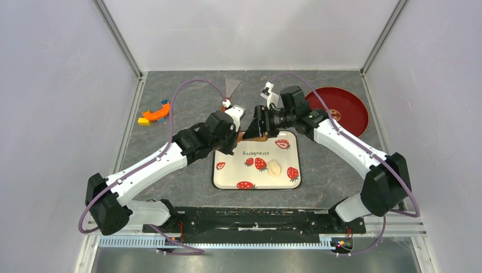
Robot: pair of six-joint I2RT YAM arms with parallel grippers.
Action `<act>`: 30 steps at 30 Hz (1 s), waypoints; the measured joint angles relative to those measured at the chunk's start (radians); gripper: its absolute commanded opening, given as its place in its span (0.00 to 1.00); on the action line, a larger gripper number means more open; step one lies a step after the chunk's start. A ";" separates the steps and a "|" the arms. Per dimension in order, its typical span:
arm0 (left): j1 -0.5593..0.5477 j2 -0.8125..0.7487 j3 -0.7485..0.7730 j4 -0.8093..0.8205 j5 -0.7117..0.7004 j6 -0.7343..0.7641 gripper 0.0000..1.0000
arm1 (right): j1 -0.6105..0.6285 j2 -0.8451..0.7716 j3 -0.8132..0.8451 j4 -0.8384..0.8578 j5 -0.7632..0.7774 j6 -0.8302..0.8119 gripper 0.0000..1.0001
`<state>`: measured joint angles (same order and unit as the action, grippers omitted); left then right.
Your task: Roll out the dumpling wrappers from the dough
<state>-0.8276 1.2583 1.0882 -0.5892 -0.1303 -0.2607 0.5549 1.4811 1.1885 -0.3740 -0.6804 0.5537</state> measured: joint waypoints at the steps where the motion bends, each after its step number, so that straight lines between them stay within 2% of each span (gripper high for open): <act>1: -0.003 0.003 0.003 -0.002 -0.003 0.000 0.02 | 0.000 0.003 0.000 0.003 -0.006 0.001 0.65; 4: -0.009 0.010 0.015 -0.006 -0.019 0.000 0.02 | 0.006 0.013 -0.002 0.009 -0.026 0.006 0.60; 9: -0.013 0.019 0.020 -0.008 -0.035 0.001 0.02 | 0.009 0.017 -0.007 0.011 -0.039 0.011 0.44; 11: -0.015 0.021 0.020 -0.008 -0.039 0.001 0.02 | 0.010 0.018 -0.008 0.012 -0.041 0.015 0.32; 14: -0.019 0.023 0.020 -0.010 -0.050 0.001 0.02 | 0.010 0.020 -0.008 0.011 -0.034 0.019 0.03; 15: -0.019 0.023 0.020 -0.010 -0.051 0.001 0.07 | 0.010 0.022 -0.008 0.011 -0.038 0.021 0.00; 19: -0.021 0.024 0.020 -0.007 -0.053 0.002 0.47 | 0.011 0.023 -0.008 0.008 -0.036 0.018 0.00; 22: -0.022 0.024 0.020 0.008 -0.050 -0.003 0.66 | 0.011 0.025 -0.008 -0.019 -0.015 -0.005 0.00; 26: -0.022 0.020 0.010 0.058 -0.030 -0.026 0.76 | 0.011 0.026 -0.008 -0.097 0.055 -0.072 0.00; 30: -0.015 0.003 -0.046 0.133 0.032 -0.104 0.77 | -0.005 0.026 -0.007 -0.197 0.141 -0.154 0.00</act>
<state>-0.8429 1.2617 1.0424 -0.4564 -0.0986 -0.3649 0.5495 1.5066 1.1816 -0.5713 -0.5392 0.3992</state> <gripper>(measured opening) 0.760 0.343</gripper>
